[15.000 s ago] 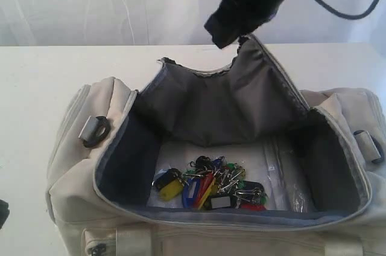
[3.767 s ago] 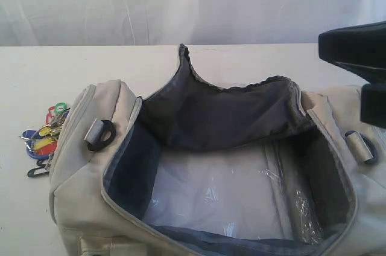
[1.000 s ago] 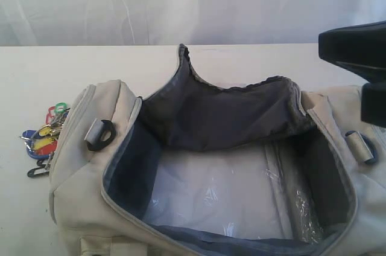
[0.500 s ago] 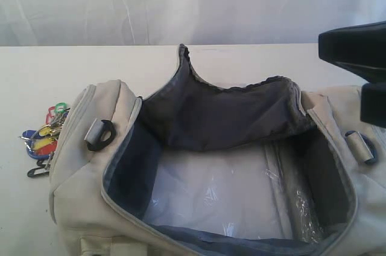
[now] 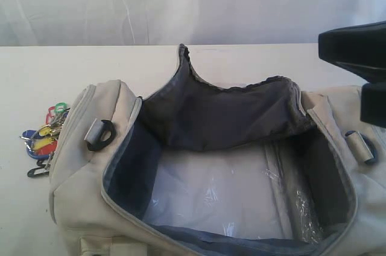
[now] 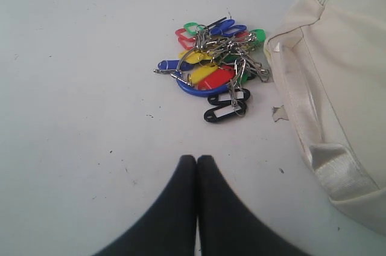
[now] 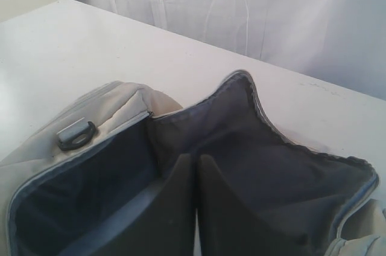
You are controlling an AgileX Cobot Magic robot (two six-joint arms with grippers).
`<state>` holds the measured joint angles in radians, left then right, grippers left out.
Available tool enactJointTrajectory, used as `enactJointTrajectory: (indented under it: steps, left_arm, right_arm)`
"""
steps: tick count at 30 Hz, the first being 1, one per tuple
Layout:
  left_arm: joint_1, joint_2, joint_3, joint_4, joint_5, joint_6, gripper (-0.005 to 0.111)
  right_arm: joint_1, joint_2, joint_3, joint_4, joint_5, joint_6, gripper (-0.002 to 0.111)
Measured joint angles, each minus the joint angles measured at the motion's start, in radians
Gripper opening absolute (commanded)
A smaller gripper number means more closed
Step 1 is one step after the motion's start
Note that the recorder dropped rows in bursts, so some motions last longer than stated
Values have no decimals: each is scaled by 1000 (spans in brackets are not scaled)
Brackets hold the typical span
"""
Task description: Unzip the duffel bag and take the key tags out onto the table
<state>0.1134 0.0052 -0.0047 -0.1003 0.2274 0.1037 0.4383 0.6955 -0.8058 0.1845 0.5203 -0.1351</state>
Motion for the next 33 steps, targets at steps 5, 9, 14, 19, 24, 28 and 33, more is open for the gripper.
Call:
enactJointTrajectory:
  steps: [5,9,14,19,24,28,33]
  left_arm:
    - [0,0,0,0,0,0,0]
    - [0,0,0,2,0,3,0]
    - [0,0,0,4,0,4,0]
    - [0,0,0,4,0,5,0]
    - [0,0,0,4,0,5,0]
    - [0,0,0,4,0,5,0]
    - [0,0,0,4,0,5,0]
  right_arm:
    - [0,0,0,0,0,0,0]
    - [0,0,0,0,0,0,0]
    - [-94,-50,0,8,0,0,0]
    - [-375,-208,0,11,0,0,0]
    - [-443,-309,0,9,0,0,0]
    - [-445,-336,0,9,0,0,0]
    - [-445,-351,25,9,-25,0,0]
